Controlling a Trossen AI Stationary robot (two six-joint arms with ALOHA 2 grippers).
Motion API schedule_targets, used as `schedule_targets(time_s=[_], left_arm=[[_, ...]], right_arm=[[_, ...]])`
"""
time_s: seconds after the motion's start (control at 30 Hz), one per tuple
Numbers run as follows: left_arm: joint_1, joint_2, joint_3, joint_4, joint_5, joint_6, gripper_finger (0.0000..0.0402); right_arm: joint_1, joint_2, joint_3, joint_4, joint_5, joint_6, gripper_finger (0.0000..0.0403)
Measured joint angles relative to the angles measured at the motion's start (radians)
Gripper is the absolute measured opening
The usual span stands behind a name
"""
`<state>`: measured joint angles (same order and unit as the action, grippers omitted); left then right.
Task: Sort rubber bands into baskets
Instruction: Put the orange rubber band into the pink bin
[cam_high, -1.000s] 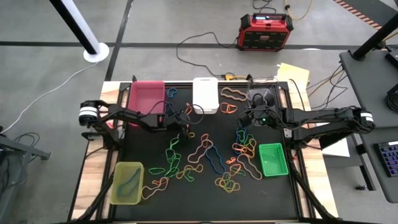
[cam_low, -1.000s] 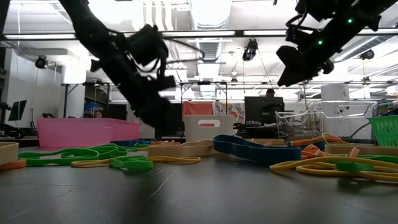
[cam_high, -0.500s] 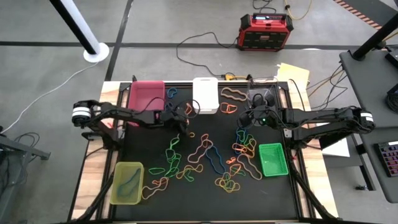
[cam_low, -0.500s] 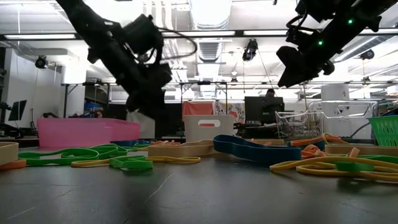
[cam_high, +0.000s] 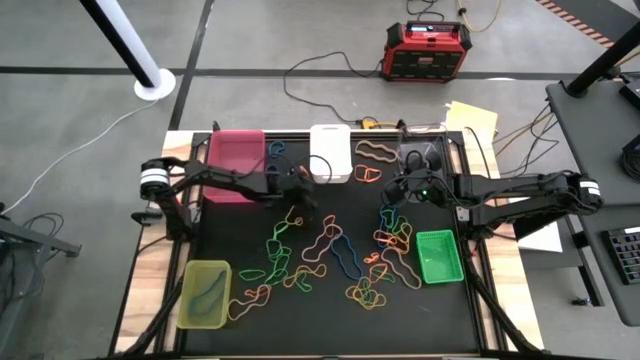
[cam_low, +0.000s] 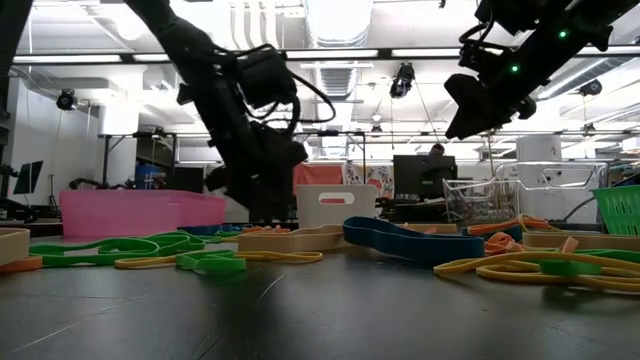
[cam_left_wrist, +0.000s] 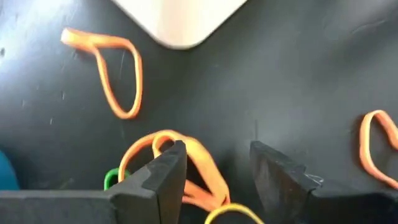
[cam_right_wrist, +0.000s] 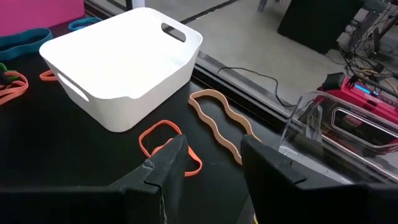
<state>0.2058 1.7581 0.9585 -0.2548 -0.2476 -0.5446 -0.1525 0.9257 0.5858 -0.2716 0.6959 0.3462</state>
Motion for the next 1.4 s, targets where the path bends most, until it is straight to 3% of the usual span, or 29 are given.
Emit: schedule_targets(time_s=[0.17, 0.57, 0.9, 1.1, 1.4], left_arm=[[-0.002, 0.028, 0.046, -0.135, -0.031, -0.074, 0.0157], [-0.012, 0.029, 0.042, -0.136, -0.057, -0.069, 0.0147], [-0.026, 0.029, 0.037, -0.123, -0.057, -0.047, 0.0077], [-0.041, 0.029, 0.033, -0.124, -0.053, -0.045, 0.0009], [-0.102, -0.008, 0.032, -0.116, -0.056, -0.018, 0.0000]], right_arm=[[0.000, 0.000, 0.000, 0.000, 0.000, -0.008, 0.0146], [0.000, 0.000, 0.000, 0.000, 0.000, 0.001, 0.0146], [0.000, 0.000, 0.000, 0.000, 0.000, 0.001, 0.0146], [0.000, 0.000, 0.000, 0.000, 0.000, 0.001, 0.0146], [0.000, 0.000, 0.000, -0.001, 0.000, -0.004, 0.0146]])
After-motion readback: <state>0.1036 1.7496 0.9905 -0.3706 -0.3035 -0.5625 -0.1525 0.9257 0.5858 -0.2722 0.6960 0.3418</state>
